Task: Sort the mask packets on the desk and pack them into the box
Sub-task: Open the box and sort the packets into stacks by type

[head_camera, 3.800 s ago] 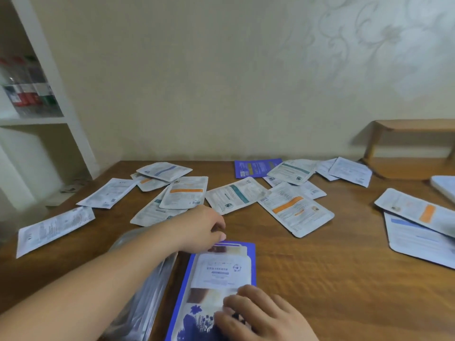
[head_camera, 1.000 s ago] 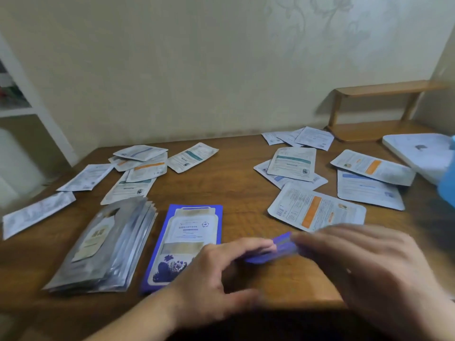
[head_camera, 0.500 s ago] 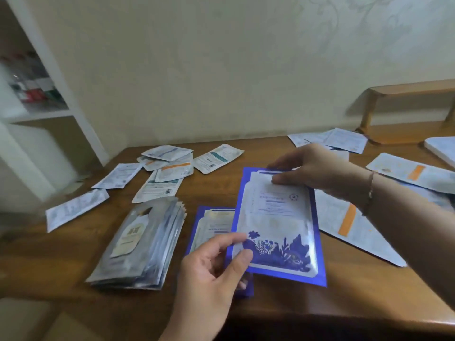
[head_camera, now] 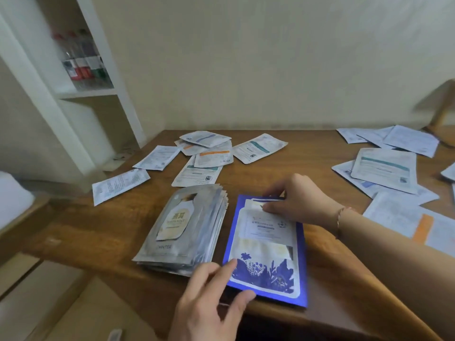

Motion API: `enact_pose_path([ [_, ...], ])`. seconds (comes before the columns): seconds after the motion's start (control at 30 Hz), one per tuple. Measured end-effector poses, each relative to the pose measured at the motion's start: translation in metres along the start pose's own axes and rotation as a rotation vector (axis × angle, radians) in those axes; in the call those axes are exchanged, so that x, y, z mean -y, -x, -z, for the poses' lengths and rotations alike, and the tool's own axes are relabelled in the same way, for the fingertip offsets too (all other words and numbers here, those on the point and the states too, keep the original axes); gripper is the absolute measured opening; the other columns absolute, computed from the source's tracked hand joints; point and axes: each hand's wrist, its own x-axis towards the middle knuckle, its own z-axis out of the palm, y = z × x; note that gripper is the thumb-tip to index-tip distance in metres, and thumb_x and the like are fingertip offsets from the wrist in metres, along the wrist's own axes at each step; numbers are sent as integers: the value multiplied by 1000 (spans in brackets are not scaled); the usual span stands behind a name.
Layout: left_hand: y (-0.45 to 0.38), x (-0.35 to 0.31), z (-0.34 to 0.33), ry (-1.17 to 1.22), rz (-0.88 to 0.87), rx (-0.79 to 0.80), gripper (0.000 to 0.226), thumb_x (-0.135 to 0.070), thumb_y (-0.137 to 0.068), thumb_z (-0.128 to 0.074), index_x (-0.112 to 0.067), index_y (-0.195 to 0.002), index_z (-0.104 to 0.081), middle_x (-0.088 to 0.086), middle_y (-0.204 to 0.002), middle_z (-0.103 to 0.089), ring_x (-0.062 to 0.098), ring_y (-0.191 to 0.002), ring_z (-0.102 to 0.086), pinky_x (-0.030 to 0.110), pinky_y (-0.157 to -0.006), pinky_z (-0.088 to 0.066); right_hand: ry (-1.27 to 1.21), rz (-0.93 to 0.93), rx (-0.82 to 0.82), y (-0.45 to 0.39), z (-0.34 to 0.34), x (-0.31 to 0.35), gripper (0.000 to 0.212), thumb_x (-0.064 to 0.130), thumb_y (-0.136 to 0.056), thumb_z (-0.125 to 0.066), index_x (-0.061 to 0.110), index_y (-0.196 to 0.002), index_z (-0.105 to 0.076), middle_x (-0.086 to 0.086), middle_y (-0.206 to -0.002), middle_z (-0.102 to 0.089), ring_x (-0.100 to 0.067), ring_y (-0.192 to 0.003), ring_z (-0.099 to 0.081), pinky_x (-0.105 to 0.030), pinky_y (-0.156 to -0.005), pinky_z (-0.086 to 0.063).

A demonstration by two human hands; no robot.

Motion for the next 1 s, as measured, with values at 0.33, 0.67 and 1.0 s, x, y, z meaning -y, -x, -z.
enact_pose_path([
  [0.33,-1,-2,7,-155,29,68,59,-76,-86,-33,-39,-100,-76,-17,-107,-68,-1,-71,-65,17,-49,-55,3,27,-27,9,-13,-14,21,33,-88,-66,27,-108,-71,15,-92,-61,-5,-84,-53,-17,-72,-36],
  [0.67,-3,3,12,224,390,176,97,-99,-36,-55,-61,-124,-47,-28,-112,-66,5,-49,-58,9,-51,-46,-1093,-474,-346,69,-23,0,64,43,-89,-62,27,-146,-39,11,-147,-43,-7,-129,-45,-25,-96,-33],
  [1.0,-5,-9,-1,412,530,141,68,-16,-68,-88,-52,-116,-57,8,-100,-76,25,-39,-63,27,-46,-52,-1346,-403,-239,104,-55,39,46,22,-96,-57,48,-132,-46,14,-121,-67,-17,-105,-68,-48,-93,-53],
])
